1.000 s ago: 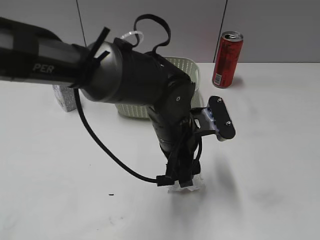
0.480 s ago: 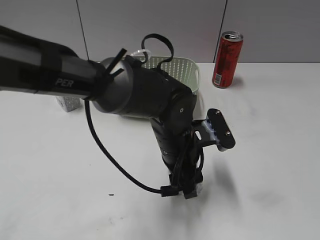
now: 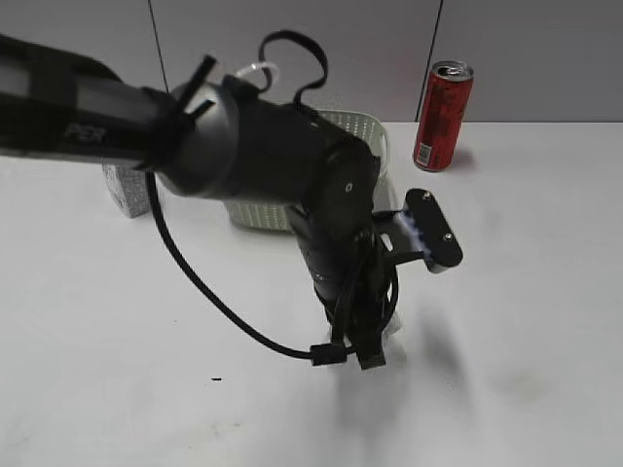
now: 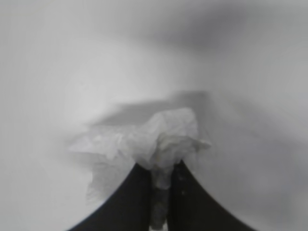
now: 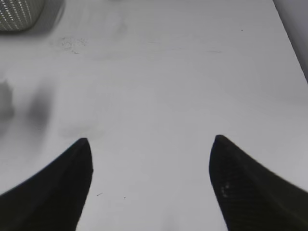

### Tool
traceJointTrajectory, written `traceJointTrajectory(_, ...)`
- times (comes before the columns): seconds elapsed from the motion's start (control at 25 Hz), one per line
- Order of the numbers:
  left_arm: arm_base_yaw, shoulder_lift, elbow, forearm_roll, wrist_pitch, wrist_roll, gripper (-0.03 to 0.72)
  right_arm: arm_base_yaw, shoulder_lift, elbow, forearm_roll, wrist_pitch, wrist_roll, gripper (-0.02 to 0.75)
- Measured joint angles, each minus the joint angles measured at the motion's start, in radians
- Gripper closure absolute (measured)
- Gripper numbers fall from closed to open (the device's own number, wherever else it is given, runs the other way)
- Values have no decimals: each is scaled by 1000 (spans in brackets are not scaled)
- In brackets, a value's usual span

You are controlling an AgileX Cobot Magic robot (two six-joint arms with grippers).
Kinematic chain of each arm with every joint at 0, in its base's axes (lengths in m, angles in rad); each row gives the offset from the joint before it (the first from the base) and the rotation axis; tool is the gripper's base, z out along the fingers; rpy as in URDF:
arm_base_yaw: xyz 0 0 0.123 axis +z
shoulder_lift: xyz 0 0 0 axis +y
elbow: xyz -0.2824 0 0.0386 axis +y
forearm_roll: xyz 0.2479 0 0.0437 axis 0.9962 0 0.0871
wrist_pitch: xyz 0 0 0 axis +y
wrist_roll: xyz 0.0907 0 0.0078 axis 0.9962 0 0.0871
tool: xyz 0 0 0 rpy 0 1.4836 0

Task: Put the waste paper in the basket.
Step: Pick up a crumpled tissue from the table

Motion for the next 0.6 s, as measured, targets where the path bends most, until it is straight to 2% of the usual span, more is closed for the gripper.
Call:
traceJointTrajectory(0.28,18,-177,0,49,-24,-1,665,0,0,0,0,0,0,166)
traceJointTrajectory(0.4,64,-232,0,69,-94,-10,665,0,0,0,0,0,0,166)
traceJointTrajectory(0.6,180,-248,0,60,-315,-12,665,0,0,0,0,0,0,166)
